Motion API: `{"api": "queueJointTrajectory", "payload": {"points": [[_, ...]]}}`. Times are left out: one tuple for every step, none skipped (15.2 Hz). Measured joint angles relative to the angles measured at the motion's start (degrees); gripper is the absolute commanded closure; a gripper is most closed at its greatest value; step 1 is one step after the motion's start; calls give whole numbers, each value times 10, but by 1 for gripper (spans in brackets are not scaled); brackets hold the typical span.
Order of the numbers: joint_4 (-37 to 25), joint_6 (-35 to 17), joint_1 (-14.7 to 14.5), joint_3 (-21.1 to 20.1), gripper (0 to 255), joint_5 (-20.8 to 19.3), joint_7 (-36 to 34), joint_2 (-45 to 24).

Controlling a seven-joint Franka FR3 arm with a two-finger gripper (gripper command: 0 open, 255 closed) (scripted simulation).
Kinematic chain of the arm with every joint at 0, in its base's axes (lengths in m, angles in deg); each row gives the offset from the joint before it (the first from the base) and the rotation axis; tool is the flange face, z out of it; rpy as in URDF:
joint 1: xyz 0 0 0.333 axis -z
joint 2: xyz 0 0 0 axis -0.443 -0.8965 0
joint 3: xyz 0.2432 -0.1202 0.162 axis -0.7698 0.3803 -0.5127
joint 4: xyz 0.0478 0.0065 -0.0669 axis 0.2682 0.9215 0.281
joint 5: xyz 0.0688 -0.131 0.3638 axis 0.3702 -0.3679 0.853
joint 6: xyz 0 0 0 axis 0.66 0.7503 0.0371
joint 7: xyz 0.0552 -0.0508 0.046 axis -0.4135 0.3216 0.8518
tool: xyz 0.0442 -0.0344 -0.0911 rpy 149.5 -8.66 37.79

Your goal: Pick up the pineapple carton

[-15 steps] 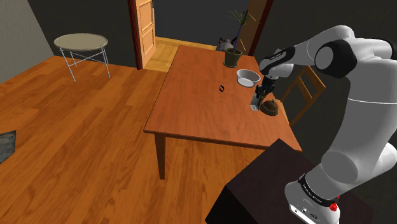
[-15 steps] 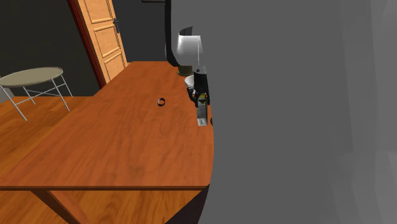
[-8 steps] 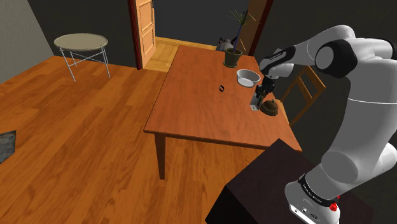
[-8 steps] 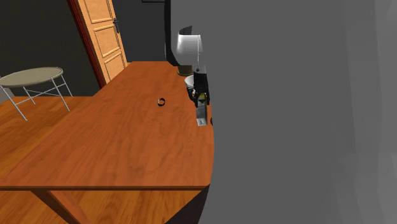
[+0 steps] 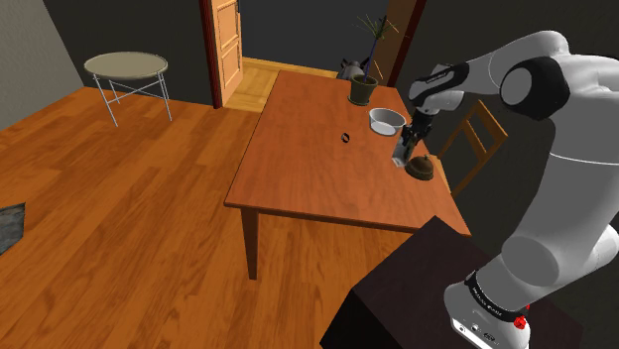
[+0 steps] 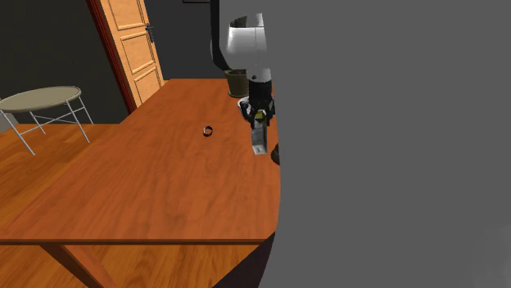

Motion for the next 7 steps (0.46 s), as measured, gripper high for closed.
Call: {"api": "queueJointTrajectory", "payload": {"points": [[-2,7,-1,1,255,-2,-1,5],[-3,12,-2,2,255,-4,-3,10],[-4,17,-3,3,255,-6,-4,14],[-7,23,-3,4,255,-7,-4,16],[-7,28,-4,5,255,-9,-6,22],[-11,35,-5,6,255,-11,-7,26],[-12,39,-5,6,255,-12,-8,28]]}}
